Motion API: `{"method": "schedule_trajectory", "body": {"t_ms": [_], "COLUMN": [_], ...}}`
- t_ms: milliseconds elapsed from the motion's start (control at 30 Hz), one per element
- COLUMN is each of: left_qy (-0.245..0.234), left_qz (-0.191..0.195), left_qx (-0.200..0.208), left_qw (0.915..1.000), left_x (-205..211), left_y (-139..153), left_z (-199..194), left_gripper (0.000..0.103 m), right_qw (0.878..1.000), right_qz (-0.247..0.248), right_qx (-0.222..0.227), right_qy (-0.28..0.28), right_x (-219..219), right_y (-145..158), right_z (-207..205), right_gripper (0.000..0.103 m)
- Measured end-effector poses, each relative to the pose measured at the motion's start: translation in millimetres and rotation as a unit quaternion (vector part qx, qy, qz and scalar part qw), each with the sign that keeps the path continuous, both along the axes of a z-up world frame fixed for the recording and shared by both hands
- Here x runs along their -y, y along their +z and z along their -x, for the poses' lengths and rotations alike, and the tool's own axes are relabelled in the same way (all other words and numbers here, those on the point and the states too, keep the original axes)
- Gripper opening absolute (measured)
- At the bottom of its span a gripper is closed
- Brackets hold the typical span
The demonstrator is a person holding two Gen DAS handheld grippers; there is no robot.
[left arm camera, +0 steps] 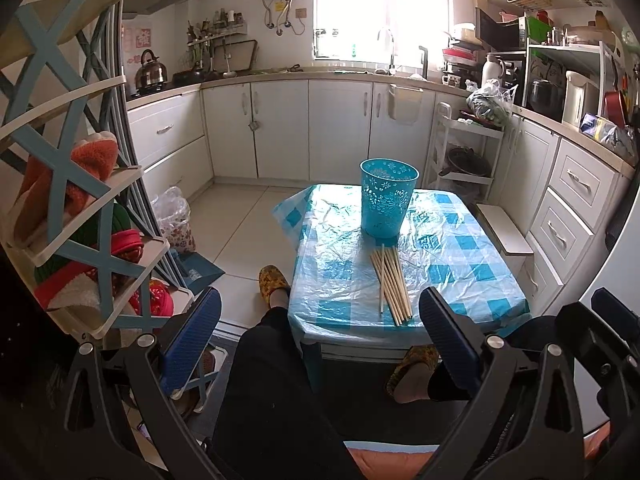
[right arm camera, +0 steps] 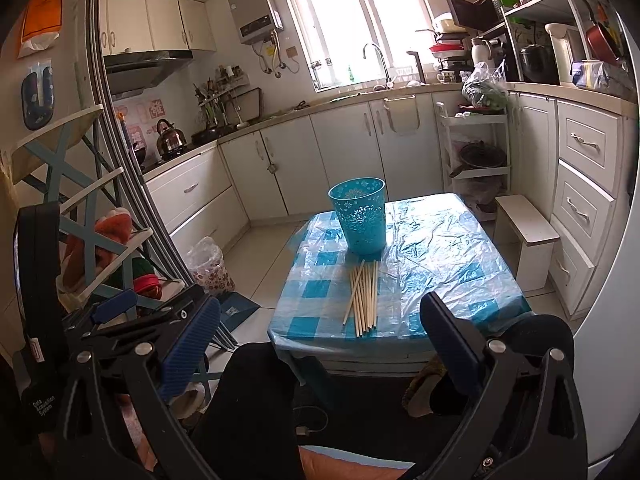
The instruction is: Organize utensils
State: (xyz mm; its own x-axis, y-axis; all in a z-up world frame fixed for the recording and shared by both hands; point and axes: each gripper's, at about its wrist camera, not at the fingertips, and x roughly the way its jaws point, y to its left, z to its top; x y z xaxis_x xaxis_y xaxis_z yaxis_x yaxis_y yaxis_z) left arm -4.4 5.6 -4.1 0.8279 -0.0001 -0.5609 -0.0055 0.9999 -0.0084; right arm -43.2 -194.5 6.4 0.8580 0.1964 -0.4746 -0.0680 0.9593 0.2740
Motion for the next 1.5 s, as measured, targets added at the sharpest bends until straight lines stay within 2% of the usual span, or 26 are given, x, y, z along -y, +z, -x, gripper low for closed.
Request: {"method": "schedule_trajectory", "body": {"t_ms": [267, 967, 1267, 1400, 1467, 1500], "left_qy": [0.0, 0.001, -0.004, -0.019, -0.024, -0.026], "left_qz": [-0.002, 0.0, 0.002, 0.012, 0.014, 0.015], "left_qx": [-0.001, -0.001, -0.017, -0.039, -0.056, -0.066], "left_qw": [1.0, 1.0, 0.9998, 0.999, 0.9981, 0.9974], "left_x": [0.2, -0.2, 3.4, 4.9, 7.5, 8.3], "left_y": [0.8, 1.4, -8.2, -20.8, -31.4, -38.3], "left_z": [0.2, 2.0, -5.6, -29.1, -45.0, -54.6], "left_gripper": [0.095, 0.095, 0.095, 0.095, 0.095, 0.095], "right_qw": [1.0, 1.0, 1.0, 1.0, 0.999, 0.997], "right_qz": [0.0, 0.001, -0.001, 0.014, 0.031, 0.033], "right_qx": [0.003, 0.003, -0.003, -0.019, -0.034, -0.066], "right_qy": [0.001, 0.002, 0.008, 0.0, -0.006, -0.006], "right_x": [-12.3, -8.0, -7.4, -4.0, -4.2, -1.2], "right_y": [-3.7, -3.2, -3.9, -9.0, -21.9, -29.3], "right_z": [1.0, 0.0, -1.3, -16.7, -32.4, -41.1], "right_gripper": [0.096, 0.096, 0.096, 0.096, 0.096, 0.096]}}
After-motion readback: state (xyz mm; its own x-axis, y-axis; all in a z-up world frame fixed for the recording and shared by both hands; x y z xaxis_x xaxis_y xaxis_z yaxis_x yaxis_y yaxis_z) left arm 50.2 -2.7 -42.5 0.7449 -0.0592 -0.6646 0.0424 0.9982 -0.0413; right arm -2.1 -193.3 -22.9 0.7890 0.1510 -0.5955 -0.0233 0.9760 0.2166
